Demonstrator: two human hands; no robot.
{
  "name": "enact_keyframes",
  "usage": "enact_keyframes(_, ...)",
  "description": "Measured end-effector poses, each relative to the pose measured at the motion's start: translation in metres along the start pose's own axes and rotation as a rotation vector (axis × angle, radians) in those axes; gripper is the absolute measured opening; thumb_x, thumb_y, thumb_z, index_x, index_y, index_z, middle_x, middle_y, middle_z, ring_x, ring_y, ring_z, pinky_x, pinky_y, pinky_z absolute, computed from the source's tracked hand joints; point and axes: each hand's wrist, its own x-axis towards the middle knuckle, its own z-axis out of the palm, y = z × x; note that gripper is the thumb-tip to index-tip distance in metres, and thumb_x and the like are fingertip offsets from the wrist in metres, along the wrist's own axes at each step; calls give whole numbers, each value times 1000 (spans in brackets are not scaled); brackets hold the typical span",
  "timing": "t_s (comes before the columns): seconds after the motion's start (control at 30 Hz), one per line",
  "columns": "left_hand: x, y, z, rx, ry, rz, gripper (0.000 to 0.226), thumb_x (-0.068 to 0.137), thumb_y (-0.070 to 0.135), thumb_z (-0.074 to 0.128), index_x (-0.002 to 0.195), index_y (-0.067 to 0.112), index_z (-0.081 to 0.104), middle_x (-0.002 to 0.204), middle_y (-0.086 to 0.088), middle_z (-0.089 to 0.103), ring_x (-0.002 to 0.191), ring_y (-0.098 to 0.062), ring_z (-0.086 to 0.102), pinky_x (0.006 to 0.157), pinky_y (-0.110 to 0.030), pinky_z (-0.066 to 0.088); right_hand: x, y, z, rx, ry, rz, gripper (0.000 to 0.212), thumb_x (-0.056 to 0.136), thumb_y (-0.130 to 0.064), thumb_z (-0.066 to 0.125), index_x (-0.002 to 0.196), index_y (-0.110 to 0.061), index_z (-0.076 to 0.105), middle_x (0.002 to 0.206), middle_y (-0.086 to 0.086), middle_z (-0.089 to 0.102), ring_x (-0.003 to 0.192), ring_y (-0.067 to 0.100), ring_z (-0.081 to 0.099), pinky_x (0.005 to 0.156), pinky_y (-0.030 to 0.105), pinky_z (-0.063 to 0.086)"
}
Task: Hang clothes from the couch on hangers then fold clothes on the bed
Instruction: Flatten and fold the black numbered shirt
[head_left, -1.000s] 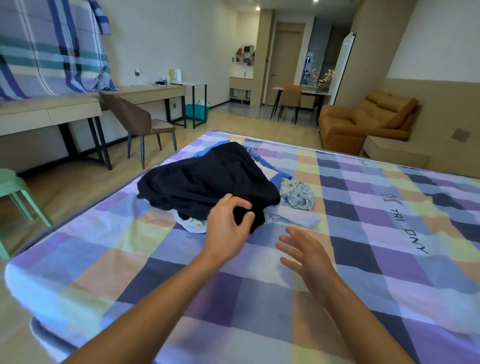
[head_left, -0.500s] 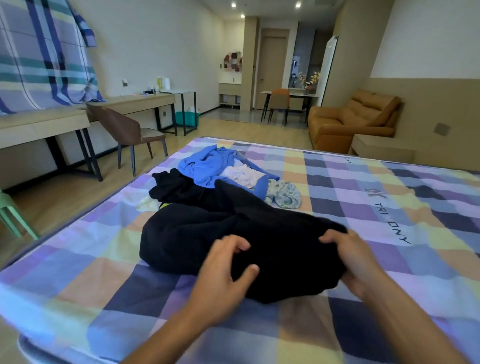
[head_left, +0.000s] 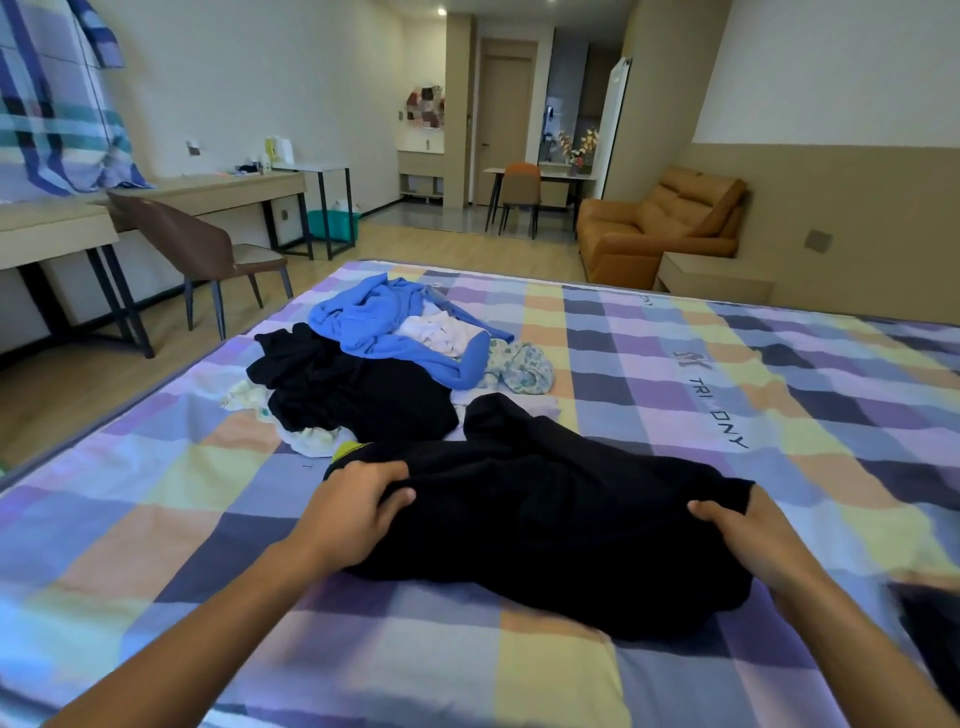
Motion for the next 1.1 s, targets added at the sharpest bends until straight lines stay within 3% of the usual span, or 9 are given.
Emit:
enact_keyframes(0.1, 8, 17, -15, -191, 39, 0, 24, 92, 39, 54, 73, 24, 52, 64, 6, 58, 65, -14, 56, 61, -35, 44, -17, -23, 13, 22, -37, -100, 19, 87, -18, 75, 99, -10, 62, 93, 5, 71, 88, 26, 68, 87, 45, 55)
enact_keyframes(0.27, 6, 57, -18, -379, 73, -89, 35, 97, 39, 63, 72, 13, 61, 67, -2, 62, 60, -9, 55, 63, -30, 43, -92, -67, 51, 17, -405, -633, 30, 65, -2, 73, 70, -20, 50, 71, -18, 52, 71, 1, 50, 70, 21, 38)
enact_keyframes(0.4, 20, 101, -6, -940, -200, -521, 58, 90, 67, 57, 91, 9, 65, 75, -8, 66, 60, -17, 63, 56, -30, 51, -131, -61, 71, -37, -740, -649, 34, 65, 11, 68, 71, -21, 60, 76, -16, 57, 74, 1, 53, 71, 20, 40)
enact_keyframes(0.57, 33, 109, 28, -545, -215, -371, 39, 80, 58, 75, 88, 20, 66, 85, 5, 71, 82, -15, 69, 68, -32, 54, -148, -66, 59, -109, -899, -563, 15, 84, -17, 74, 75, -10, 66, 72, -8, 60, 70, 4, 53, 69, 25, 42)
enact_keyframes(0.7, 28, 99, 37, -586, -167, -195, 19, 89, 20, 65, 71, 23, 60, 71, 6, 65, 72, -11, 61, 85, -49, 54, -135, -69, 30, -56, -778, -552, 31, 91, -29, 71, 64, -18, 59, 62, -7, 53, 62, 7, 48, 63, 23, 37)
enact_keyframes(0.87, -11, 106, 14, -948, -182, -147, 44, 94, -15, 44, 104, 13, 76, 106, -2, 77, 101, -15, 72, 89, -28, 55, -85, -59, 19, 262, -161, -433, 25, 97, -25, 65, 81, -6, 61, 79, 9, 69, 75, 19, 63, 78, 38, 50)
enact_keyframes(0.93, -26, 101, 9, -1041, -208, -158, 46, 91, -20, 41, 107, 7, 76, 109, -10, 76, 101, -20, 73, 87, -29, 57, -73, -59, 33, 178, -230, -363, 7, 97, -20, 66, 98, -14, 65, 95, 1, 71, 89, 7, 66, 86, 33, 50)
enact_keyframes(1.0, -33, 95, 6, -1038, -268, -192, 37, 88, -18, 43, 101, -2, 74, 101, -16, 75, 92, -22, 71, 82, -36, 56, -75, -64, 52, 149, -384, -356, 12, 94, -18, 70, 106, -19, 66, 102, -2, 72, 93, 2, 67, 88, 24, 48)
enact_keyframes(1.1, -31, 92, -5, -1071, -333, -323, 34, 91, 20, 51, 106, -1, 73, 101, -22, 72, 94, -29, 67, 95, -54, 49, -95, -81, 79, 147, -566, -483, 18, 90, -13, 75, 106, -18, 67, 96, -1, 72, 86, 3, 66, 81, 22, 49)
